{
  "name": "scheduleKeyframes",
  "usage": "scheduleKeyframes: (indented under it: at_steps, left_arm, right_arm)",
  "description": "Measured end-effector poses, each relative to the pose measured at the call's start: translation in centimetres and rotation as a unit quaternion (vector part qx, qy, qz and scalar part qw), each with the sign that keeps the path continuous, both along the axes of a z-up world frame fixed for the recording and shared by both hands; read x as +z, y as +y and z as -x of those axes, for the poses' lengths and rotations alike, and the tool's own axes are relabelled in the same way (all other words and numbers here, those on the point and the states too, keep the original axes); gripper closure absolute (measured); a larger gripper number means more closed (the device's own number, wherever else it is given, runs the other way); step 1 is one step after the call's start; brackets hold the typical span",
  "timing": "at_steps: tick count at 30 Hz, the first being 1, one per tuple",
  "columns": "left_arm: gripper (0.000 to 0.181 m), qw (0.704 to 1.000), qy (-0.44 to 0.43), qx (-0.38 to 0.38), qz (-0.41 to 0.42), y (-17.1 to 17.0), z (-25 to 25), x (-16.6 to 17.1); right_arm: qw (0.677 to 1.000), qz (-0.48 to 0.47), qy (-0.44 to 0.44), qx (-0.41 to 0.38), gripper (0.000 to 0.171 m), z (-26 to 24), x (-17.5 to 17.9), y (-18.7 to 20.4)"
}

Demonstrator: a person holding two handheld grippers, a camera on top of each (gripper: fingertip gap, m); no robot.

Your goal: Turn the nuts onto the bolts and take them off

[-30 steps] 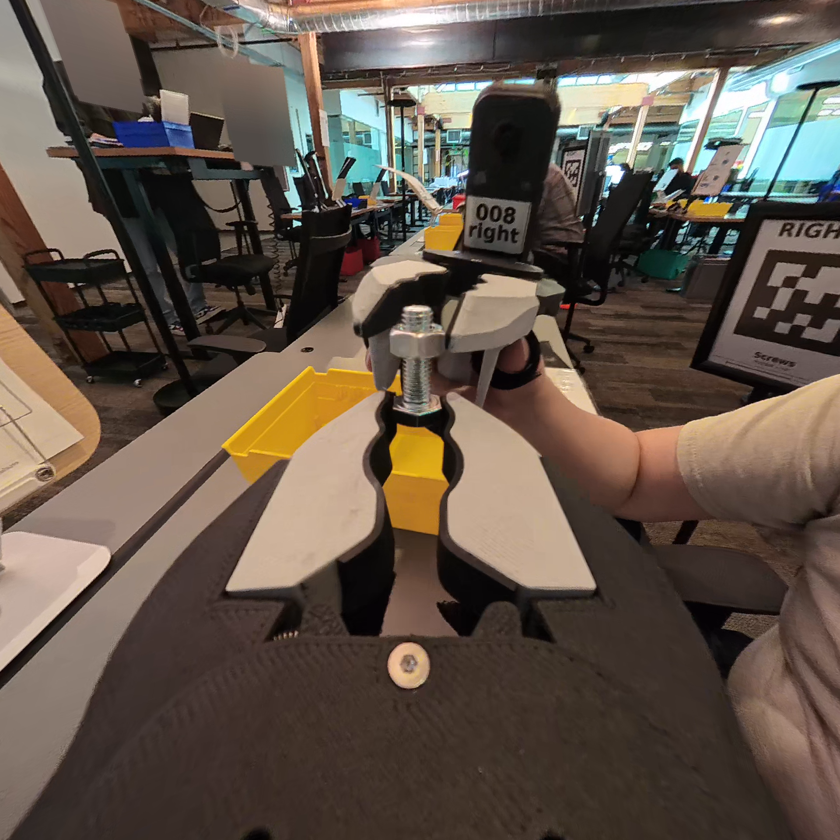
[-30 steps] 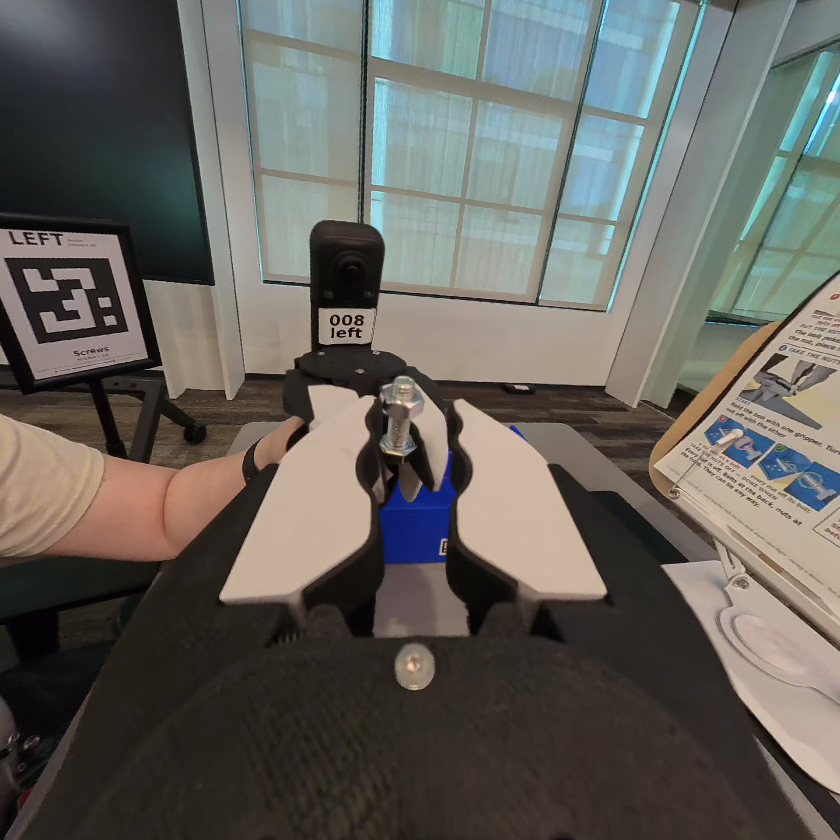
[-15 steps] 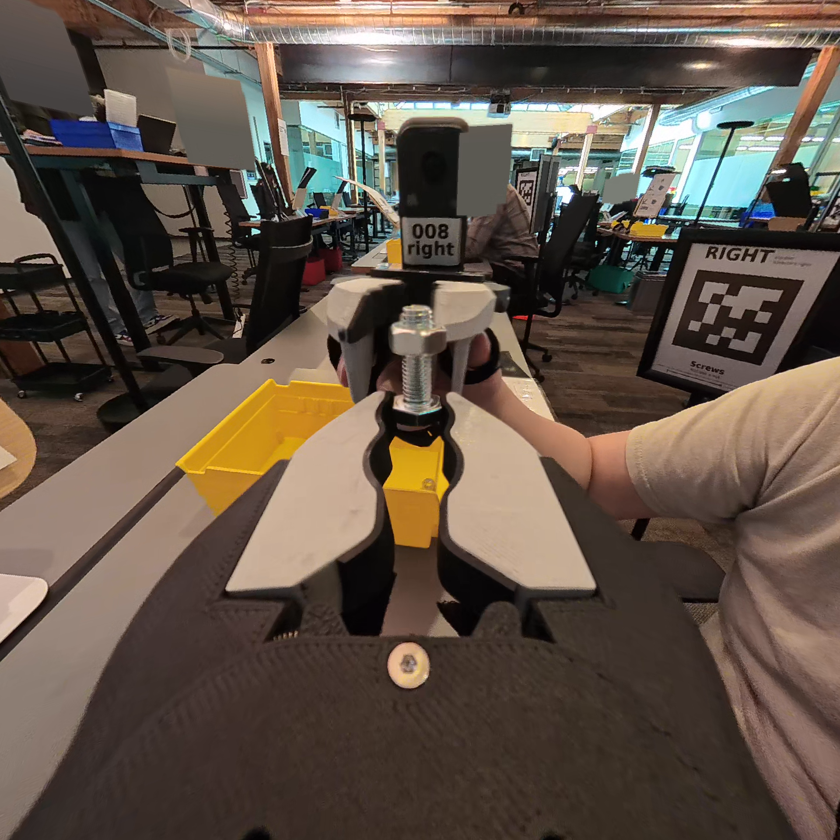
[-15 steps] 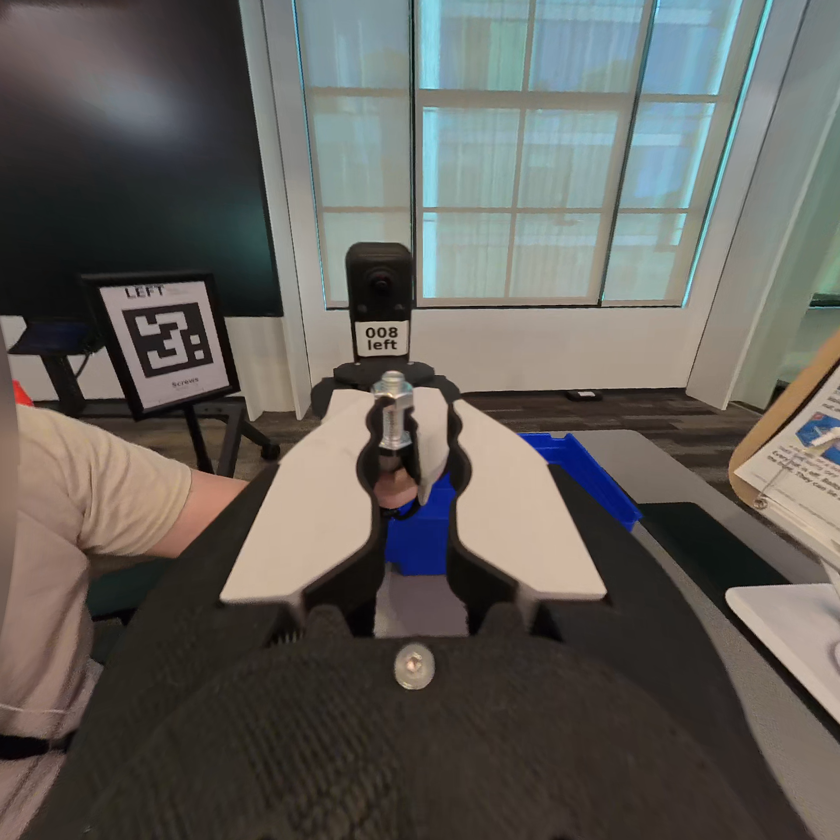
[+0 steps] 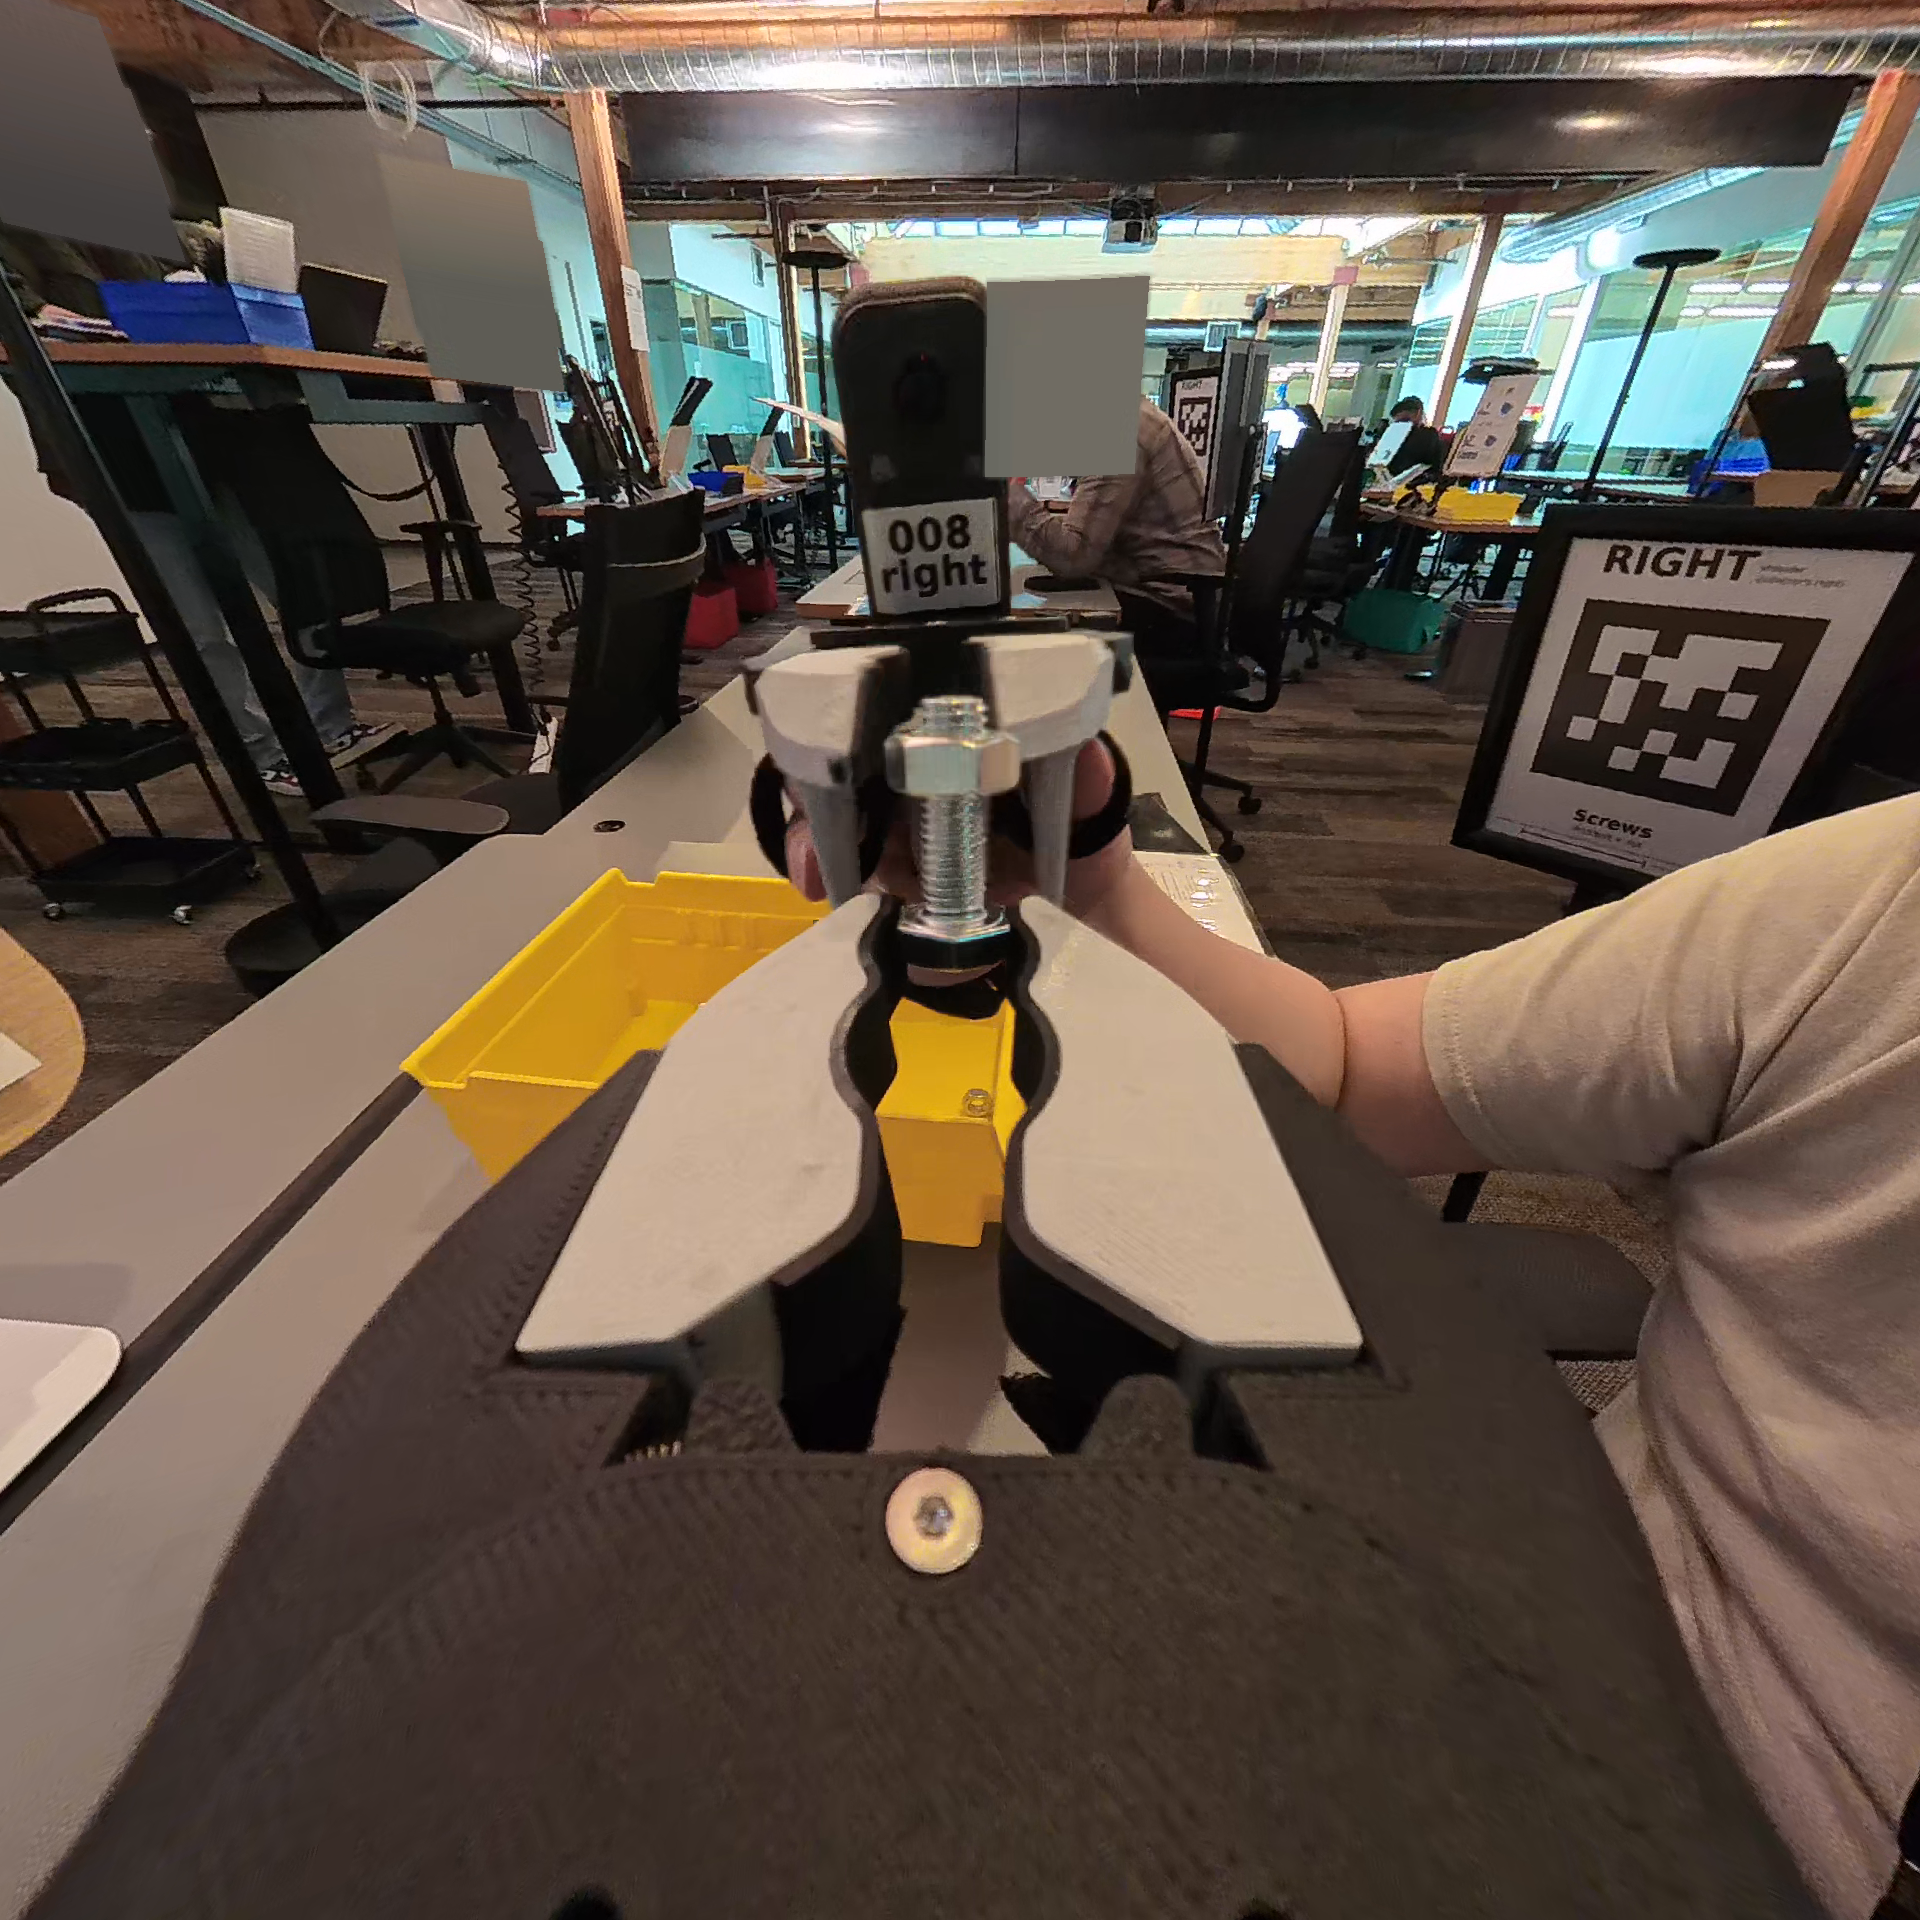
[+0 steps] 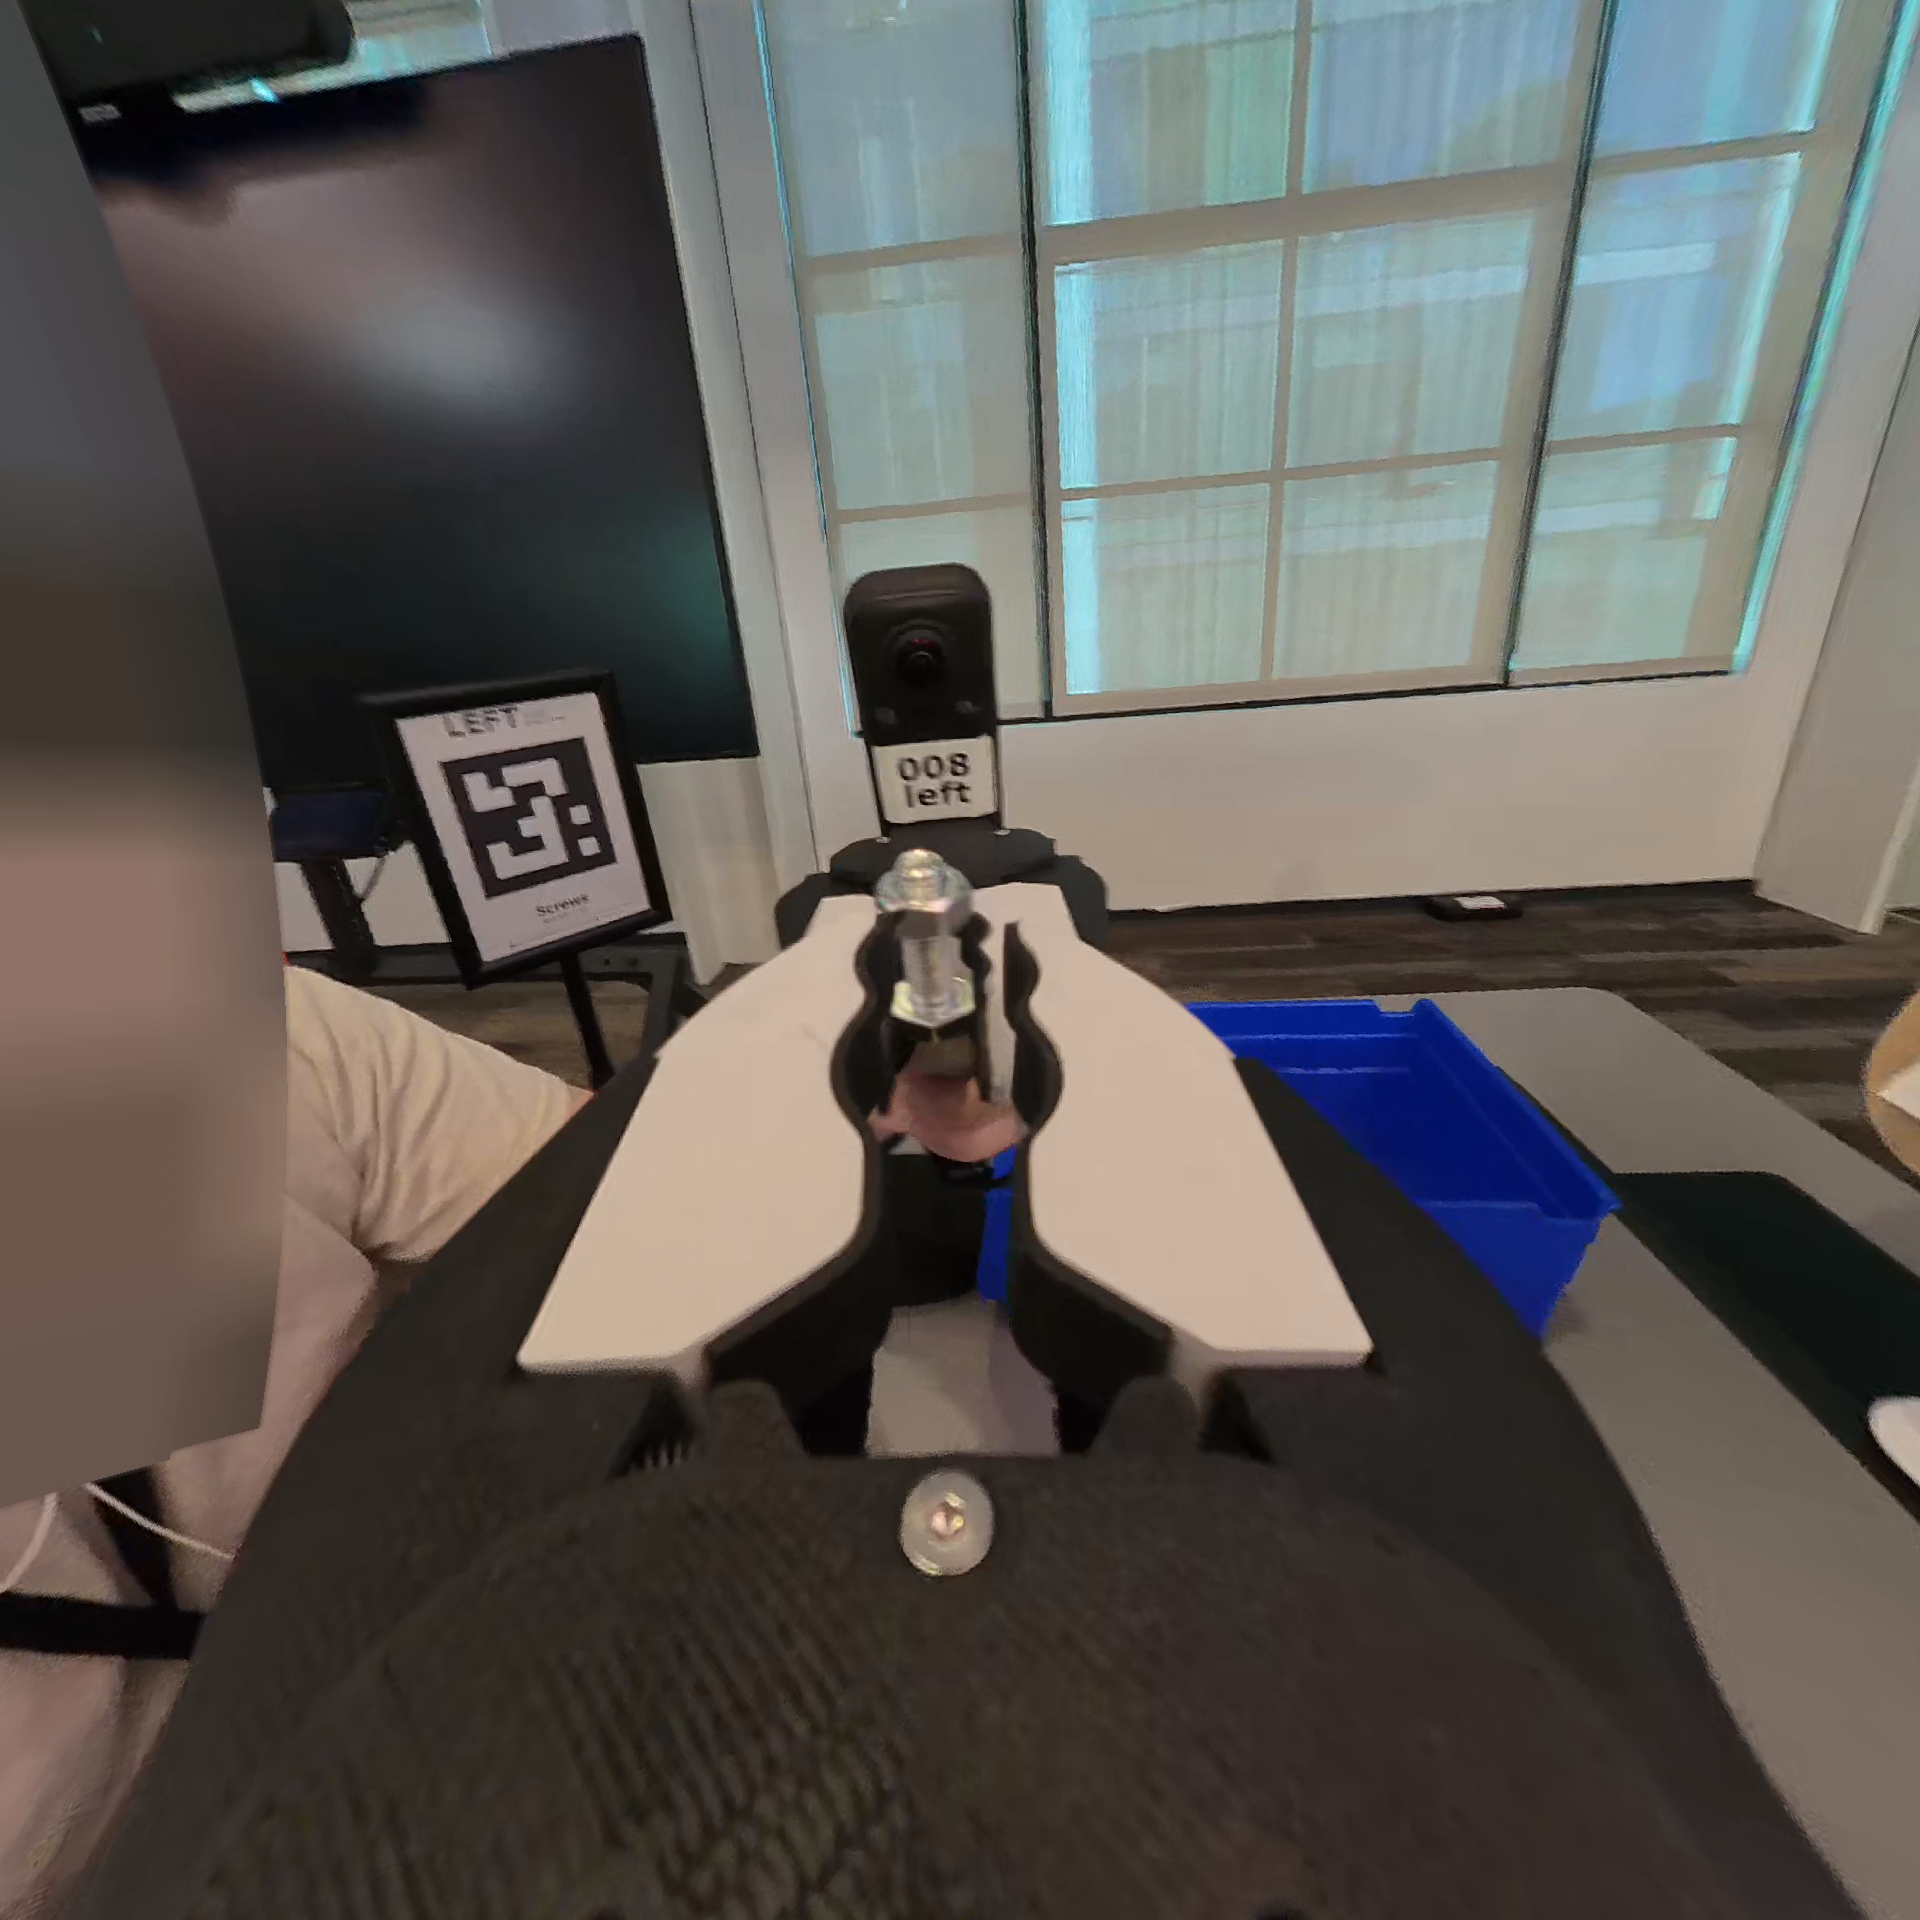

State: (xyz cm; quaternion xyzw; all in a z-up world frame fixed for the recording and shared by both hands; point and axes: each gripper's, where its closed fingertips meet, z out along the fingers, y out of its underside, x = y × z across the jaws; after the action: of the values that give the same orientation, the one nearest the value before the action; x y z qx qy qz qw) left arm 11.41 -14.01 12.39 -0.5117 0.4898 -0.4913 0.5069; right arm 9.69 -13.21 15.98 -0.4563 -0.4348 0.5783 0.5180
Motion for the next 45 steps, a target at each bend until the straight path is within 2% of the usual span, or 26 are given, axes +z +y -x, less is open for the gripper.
scheduleKeyframes:
  at_steps: [2, 7, 12, 19, 23, 26, 28, 31, 35, 38, 41, 45]
  left_arm:
    - [0.164, 1.0, 0.003, 0.001, -0.003, 0.0, -0.1, -0.1]
    - [0.164, 1.0, 0.006, -0.02, -0.005, -0.9, -0.5, -0.2]
    - [0.164, 0.999, -0.008, -0.039, 0.011, -1.2, -0.2, 0.2]
    - [0.164, 0.998, -0.003, -0.055, 0.01, -1.8, -0.6, 0.0]
    - [0.164, 0.997, -0.017, -0.075, 0.023, -2.2, -0.4, 0.5]
    - [0.164, 0.998, -0.007, -0.061, 0.016, -1.9, -0.4, 0.3]
    - [0.164, 0.997, -0.013, -0.067, 0.021, -2.1, -0.4, 0.4]
    - [0.164, 0.996, -0.015, -0.082, 0.024, -2.6, -0.6, 0.4]
    - [0.164, 0.995, -0.021, -0.093, 0.026, -3.1, -0.4, 0.9]
    - [0.164, 0.996, -0.017, -0.084, 0.026, -2.9, -0.3, 0.8]
    - [0.164, 0.996, -0.014, -0.085, 0.031, -2.7, -0.5, 0.6]
    - [0.164, 0.995, -0.01, -0.091, 0.034, -3.1, -0.8, 0.4]
  right_arm:
    - [1.0, -0.002, 0.0, 0.019, 0.149, 0.3, 0.1, -0.8]
    - [1.0, -0.016, -0.01, 0.011, 0.146, 0.6, -0.3, -0.8]
    - [1.0, 0.005, 0.008, 0.027, 0.149, -0.1, 0.1, -0.5]
    - [0.999, -0.018, 0.001, 0.034, 0.147, 0.4, 0.1, -1.5]
    - [1.0, 0.004, 0.019, 0.02, 0.148, -0.6, 0.4, -0.1]
    - [0.998, -0.003, 0.022, 0.052, 0.151, -0.5, 0.7, -1.4]
    - [0.999, -0.022, 0.01, 0.048, 0.147, 0.1, 0.5, -2.1]
    - [0.999, -0.028, 0.004, 0.039, 0.148, 0.4, 0.3, -2.0]
    - [0.999, 0.016, 0.043, 0.023, 0.154, -1.2, 0.9, 0.2]
    - [0.998, 0.0, 0.039, 0.055, 0.147, -0.9, 1.3, -1.6]
    - [0.998, -0.037, 0.008, 0.045, 0.141, 0.5, 0.7, -2.8]
    - [0.999, -0.013, 0.014, 0.046, 0.139, 0.2, 0.4, -1.7]
